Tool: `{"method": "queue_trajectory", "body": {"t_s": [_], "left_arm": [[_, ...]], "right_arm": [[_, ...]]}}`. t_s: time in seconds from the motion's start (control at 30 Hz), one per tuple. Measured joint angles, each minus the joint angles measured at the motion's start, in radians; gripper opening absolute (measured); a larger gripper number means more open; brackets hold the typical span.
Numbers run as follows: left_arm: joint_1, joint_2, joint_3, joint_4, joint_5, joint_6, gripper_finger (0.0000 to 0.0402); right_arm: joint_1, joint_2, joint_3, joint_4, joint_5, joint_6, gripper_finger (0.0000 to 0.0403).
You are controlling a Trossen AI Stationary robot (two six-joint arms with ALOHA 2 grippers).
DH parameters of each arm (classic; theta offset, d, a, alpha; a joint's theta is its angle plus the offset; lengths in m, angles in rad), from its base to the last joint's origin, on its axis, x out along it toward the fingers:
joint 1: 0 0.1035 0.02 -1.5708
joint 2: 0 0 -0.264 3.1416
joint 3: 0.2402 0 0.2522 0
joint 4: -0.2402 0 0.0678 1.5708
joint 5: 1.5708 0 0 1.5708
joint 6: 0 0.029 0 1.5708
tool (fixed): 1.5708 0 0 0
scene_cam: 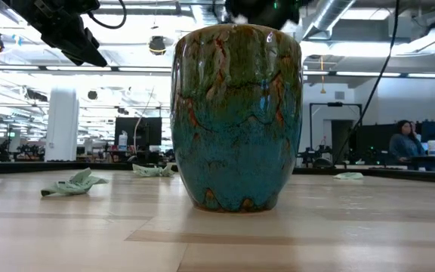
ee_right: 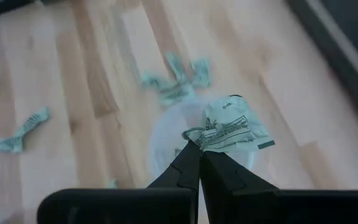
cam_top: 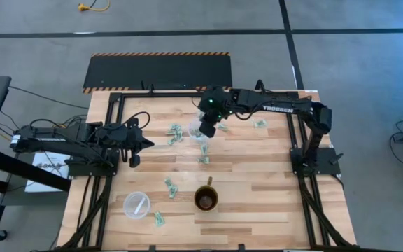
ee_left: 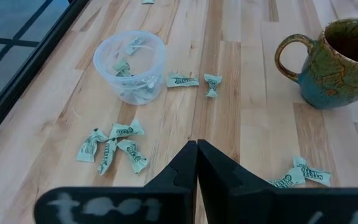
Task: Pick and place items into bin
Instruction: Put the stevia packet into the top transparent bin
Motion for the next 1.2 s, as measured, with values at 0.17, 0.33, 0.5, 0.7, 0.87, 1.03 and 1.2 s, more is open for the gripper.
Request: {"method": "queue_trajectory", "body": {"t_s": [0.17,0.33,0.5,0.7,0.87,1.03,1.2], "left_arm": [[0.0,0.0,0.0,0.0,0.0,0.0,0.0],[0.0,0.0,0.0,0.0,0.0,0.0,0.0],[0.0,0.0,0.0,0.0,0.0,0.0,0.0],[0.0,0.0,0.0,0.0,0.0,0.0,0.0],[0.0,0.0,0.0,-0.001,0.0,0.0,0.0],[0.0,0.0,0.0,0.0,0.0,0.0,0.0],[0.0,0.0,0.0,0.0,0.0,0.0,0.0]], "right_arm": [[-0.029,0.015,-0.062,0.05,-0.015,0.0,0.0],[-0.021,0.032,-0.069,0.113,-0.036,-0.013,0.0],[-0.013,0.065,-0.068,0.127,-0.112,-0.008,0.0],[-0.011,0.129,-0.07,0.149,-0.111,-0.008,0.0],[-0.011,0.148,-0.069,0.168,-0.098,-0.009,0.0],[-0.011,0.136,-0.068,0.166,-0.089,-0.015,0.0006],[-0.013,0.135,-0.068,0.161,-0.089,-0.015,0.0033]]}}
